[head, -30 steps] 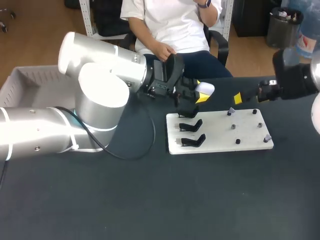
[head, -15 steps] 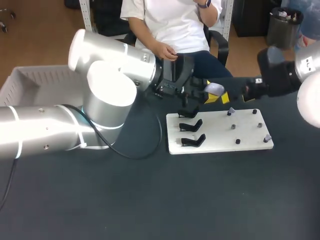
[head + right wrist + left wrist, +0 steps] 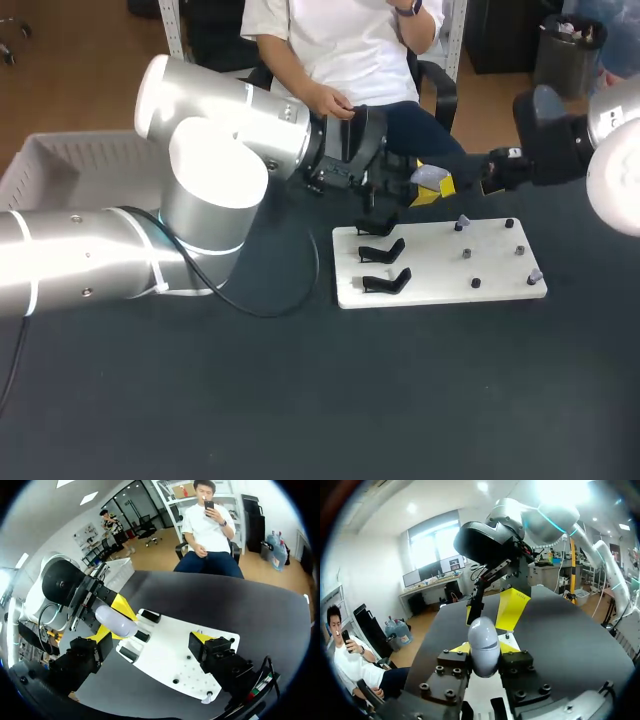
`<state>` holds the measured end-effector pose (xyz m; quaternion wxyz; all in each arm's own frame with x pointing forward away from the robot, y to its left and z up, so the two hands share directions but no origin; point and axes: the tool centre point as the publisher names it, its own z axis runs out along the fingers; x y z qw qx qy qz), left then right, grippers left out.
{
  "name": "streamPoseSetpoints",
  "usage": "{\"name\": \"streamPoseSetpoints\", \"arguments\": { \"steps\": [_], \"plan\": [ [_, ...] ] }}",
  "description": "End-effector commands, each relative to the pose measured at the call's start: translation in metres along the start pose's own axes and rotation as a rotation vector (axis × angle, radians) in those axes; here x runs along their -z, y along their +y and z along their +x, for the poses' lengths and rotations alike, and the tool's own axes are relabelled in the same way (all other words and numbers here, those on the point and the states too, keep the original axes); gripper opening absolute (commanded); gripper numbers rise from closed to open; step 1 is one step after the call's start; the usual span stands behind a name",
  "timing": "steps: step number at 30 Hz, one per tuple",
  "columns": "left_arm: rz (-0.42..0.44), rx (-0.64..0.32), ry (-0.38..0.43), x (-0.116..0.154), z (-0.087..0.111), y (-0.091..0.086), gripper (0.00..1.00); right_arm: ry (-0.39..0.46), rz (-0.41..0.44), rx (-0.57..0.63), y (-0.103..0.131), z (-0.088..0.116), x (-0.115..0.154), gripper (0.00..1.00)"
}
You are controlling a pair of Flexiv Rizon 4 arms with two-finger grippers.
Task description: Pick up each earbud case from the left stands, insert the matching earbuds, close the lid, and place the case in the box.
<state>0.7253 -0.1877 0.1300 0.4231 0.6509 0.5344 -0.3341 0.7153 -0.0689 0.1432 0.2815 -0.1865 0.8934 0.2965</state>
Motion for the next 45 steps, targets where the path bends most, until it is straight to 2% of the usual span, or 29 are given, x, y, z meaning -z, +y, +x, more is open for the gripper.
{"name": "streamPoseSetpoints", "arguments": {
  "steps": [1,8,15,22,25,30,32,45],
  "plan": [
    [-0.002,-0.003,-0.011,0.002,0.001,-0.007,0.0,-0.009,0.003,0.004,-0.002,-0.003,0.001,1.0],
    [-0.002,-0.011,-0.032,0.005,-0.001,-0.019,0.0,-0.024,0.039,0.036,-0.003,-0.012,0.011,1.0],
    [-0.015,0.047,-0.195,0.019,0.001,-0.019,0.0,-0.034,0.157,0.048,-0.016,-0.007,0.044,1.0],
    [-0.085,0.087,-0.34,0.029,-0.003,-0.019,0.0,0.032,0.318,0.07,-0.042,0.01,0.073,1.0],
    [-0.098,0.095,-0.36,0.03,-0.005,-0.018,0.0,0.037,0.357,0.06,-0.051,0.019,0.081,1.0],
    [-0.104,0.12,-0.347,0.029,-0.009,-0.015,0.0,0.046,0.41,0.053,-0.059,0.029,0.088,1.0],
    [-0.091,0.124,-0.332,0.029,-0.01,-0.014,0.0,0.037,0.404,0.039,-0.061,0.034,0.085,1.0],
    [-0.091,0.124,-0.332,0.029,-0.01,-0.014,0.0,0.037,0.404,0.039,-0.061,0.034,0.085,1.0]
  ]
}}
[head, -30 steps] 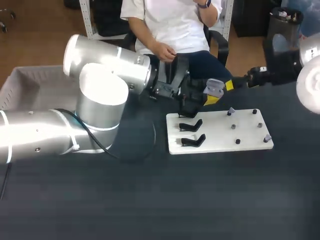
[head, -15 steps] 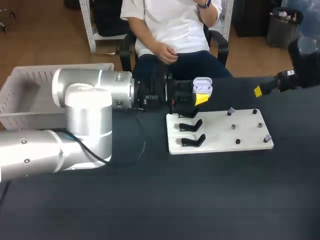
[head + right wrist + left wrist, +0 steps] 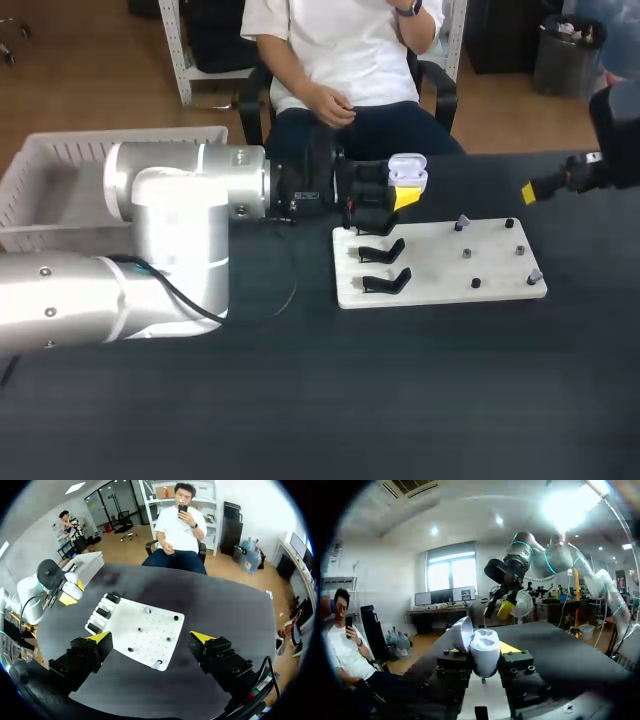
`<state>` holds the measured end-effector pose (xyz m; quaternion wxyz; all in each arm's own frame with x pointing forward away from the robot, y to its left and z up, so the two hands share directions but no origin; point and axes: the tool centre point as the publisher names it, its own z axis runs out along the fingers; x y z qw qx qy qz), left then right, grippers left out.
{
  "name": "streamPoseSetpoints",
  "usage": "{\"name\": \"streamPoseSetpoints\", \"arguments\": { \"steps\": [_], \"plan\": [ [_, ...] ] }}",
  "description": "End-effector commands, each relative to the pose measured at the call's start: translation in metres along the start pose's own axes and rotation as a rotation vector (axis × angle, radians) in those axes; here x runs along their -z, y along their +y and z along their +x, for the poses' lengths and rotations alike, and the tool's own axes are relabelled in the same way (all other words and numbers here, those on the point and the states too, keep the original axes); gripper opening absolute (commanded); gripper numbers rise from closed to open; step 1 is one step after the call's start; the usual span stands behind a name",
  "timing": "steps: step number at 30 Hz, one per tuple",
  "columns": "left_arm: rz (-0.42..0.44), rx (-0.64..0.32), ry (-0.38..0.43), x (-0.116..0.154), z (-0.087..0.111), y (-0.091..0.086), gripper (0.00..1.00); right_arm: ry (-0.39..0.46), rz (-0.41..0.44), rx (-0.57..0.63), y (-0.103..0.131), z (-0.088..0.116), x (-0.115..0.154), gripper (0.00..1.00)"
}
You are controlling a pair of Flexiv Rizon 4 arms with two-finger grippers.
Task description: Pick up each earbud case from the left stands, insert the matching earbuds, close the lid, and place the case in the box.
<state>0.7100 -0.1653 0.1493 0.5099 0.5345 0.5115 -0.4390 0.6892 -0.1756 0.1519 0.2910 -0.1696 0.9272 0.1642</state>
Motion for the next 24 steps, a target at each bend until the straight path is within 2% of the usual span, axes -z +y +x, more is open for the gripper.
{"name": "streamPoseSetpoints", "arguments": {
  "steps": [1,3,10,19,24],
  "plan": [
    [-0.006,-0.002,-0.005,0.0001,0.0007,-0.0012,0.0,-0.002,0.133,-0.002,0.0027,0.0012,0.0019,1.0],
    [-0.006,-0.002,-0.005,0.0001,0.0007,-0.0012,0.0,-0.002,0.133,-0.002,0.0027,0.0012,0.0019,1.0],
    [-0.034,0.048,-0.078,0.0054,-0.0016,0.0021,0.0,-0.002,0.133,-0.002,0.0027,0.0012,0.0019,1.0],
    [-0.044,0.043,-0.073,0.0074,-0.0025,0.0019,0.0,0.005,0.129,0.0,0.0037,0.0036,0.0003,1.0],
    [-0.052,0.037,-0.077,0.0076,-0.002,0.0019,0.0,0.01,0.179,-0.017,0.0046,0.01,0.0002,1.0]
  ]
}}
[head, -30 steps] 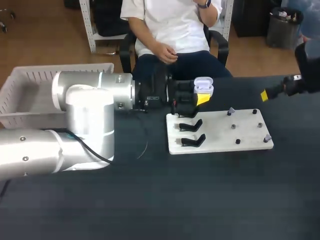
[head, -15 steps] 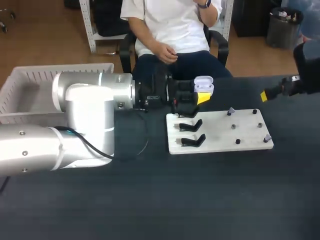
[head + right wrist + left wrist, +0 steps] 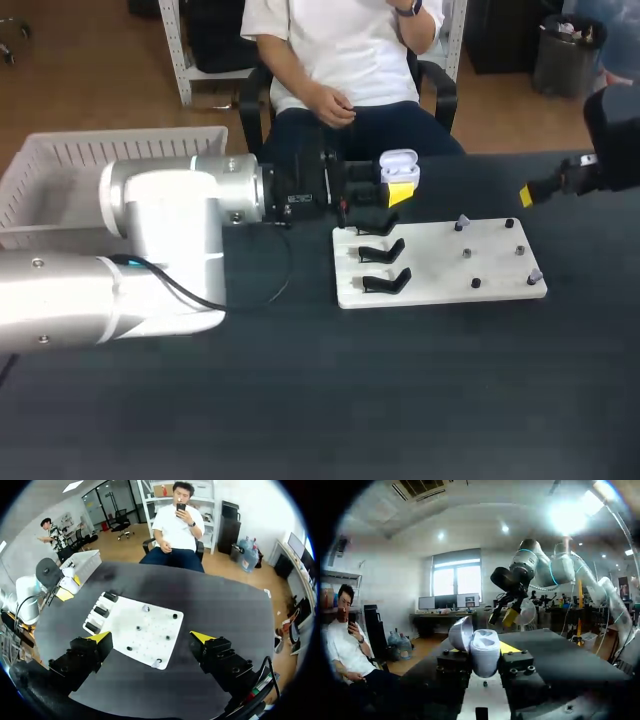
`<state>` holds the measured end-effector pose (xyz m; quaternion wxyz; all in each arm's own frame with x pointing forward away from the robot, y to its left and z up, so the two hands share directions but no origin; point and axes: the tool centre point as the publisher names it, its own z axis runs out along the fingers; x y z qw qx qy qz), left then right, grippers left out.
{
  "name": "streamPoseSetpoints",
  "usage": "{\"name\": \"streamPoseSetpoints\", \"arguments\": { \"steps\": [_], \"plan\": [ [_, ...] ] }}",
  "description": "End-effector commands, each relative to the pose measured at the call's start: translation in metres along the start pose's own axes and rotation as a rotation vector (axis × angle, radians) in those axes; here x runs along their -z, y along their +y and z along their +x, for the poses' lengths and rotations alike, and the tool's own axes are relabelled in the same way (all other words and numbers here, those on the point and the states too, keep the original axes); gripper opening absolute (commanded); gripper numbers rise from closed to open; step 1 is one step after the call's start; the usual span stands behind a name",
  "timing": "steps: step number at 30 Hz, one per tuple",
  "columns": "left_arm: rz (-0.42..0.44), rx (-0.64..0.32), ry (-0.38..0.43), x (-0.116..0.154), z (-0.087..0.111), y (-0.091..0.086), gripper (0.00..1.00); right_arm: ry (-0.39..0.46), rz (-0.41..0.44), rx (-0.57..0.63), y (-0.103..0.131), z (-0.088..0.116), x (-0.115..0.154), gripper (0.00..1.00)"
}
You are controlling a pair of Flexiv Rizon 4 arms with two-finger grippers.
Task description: Pick up each earbud case from the left stands, insert the matching earbuds, close the lid, and place the case in the box.
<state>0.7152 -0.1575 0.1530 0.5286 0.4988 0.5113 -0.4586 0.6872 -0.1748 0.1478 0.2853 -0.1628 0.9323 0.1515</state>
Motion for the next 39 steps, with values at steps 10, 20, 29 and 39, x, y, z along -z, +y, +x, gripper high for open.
{"name": "streamPoseSetpoints", "arguments": {
  "steps": [10,20,29,39],
  "plan": [
    [-0.009,-0.008,-0.019,0.0,-0.001,-0.007,0.0,0.153,0.317,0.098,0.007,0.029,-0.006,1.0],
    [-0.009,-0.008,-0.019,0.0,-0.001,-0.007,0.0,0.298,0.431,0.047,0.006,0.064,-0.013,1.0],
    [-0.009,-0.008,-0.019,0.0,-0.001,-0.007,0.0,0.335,0.481,0.17,0.012,0.08,-0.023,1.0],
    [-0.009,-0.008,-0.019,0.0,-0.001,-0.007,0.0,0.362,0.476,0.244,0.006,0.094,-0.042,1.0]
  ]
}}
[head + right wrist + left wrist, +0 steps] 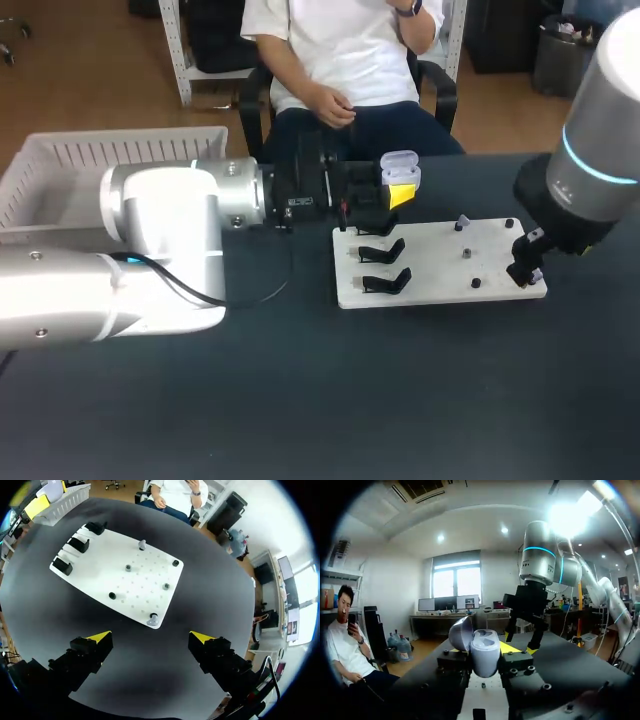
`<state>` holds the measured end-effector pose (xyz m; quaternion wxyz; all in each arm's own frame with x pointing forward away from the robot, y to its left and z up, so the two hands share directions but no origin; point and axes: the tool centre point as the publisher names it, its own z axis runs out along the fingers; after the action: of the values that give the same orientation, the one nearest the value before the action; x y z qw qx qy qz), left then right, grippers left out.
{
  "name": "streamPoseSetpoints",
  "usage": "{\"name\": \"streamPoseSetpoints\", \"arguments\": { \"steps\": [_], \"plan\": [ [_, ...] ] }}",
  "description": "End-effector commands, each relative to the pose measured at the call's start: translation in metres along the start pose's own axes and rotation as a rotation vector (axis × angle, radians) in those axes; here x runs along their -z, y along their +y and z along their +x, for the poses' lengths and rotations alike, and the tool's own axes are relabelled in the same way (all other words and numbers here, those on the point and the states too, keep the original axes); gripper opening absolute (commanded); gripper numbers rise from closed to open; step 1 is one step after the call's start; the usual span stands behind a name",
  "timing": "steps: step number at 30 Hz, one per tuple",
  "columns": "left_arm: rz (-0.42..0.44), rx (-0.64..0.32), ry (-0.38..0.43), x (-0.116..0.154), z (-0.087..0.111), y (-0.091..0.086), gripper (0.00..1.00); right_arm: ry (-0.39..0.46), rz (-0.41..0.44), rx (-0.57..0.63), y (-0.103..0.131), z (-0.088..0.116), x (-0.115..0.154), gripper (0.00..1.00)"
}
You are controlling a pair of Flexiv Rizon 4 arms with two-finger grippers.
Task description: Pick up each earbud case from the left stands, insert the matching earbuds, close the lid, and place the case in the box.
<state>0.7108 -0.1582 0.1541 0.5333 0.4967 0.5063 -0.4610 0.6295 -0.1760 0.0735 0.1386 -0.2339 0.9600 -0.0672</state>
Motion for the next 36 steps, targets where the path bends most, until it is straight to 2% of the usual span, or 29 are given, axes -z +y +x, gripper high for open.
{"name": "streamPoseSetpoints", "arguments": {
  "steps": [1,8,11,17,19,24,28,36],
  "plan": [
    [-0.009,-0.003,-0.004,0.0,0.0,-0.002,0.0,-0.014,0.148,0.007,0.003,0.0,-0.014,1.0],
    [-0.009,-0.003,-0.004,0.0,0.0,-0.002,0.0,0.005,0.125,0.026,0.007,-0.003,-0.03,1.0],
    [-0.009,-0.003,-0.004,0.0,0.0,-0.002,0.0,0.018,0.104,0.017,0.007,-0.003,-0.036,0.87],
    [-0.009,-0.003,-0.004,0.0,0.0,-0.002,0.0,0.009,0.059,-0.02,0.002,-0.003,-0.041,0.81],
    [-0.009,-0.003,-0.004,0.0,0.0,-0.002,0.0,0.012,0.054,-0.024,0.002,-0.003,-0.042,0.75],
    [-0.009,-0.003,-0.004,0.0,0.0,-0.002,0.0,0.013,0.029,-0.038,0.0,-0.003,-0.045,0.69],
    [-0.009,-0.003,-0.004,0.0,0.0,-0.002,0.0,0.015,0.018,-0.04,0.0,-0.003,-0.047,0.5],
    [-0.009,-0.003,-0.004,0.0,0.0,-0.002,0.0,0.021,0.008,-0.04,0.001,-0.004,-0.048,0.47]
  ]
}}
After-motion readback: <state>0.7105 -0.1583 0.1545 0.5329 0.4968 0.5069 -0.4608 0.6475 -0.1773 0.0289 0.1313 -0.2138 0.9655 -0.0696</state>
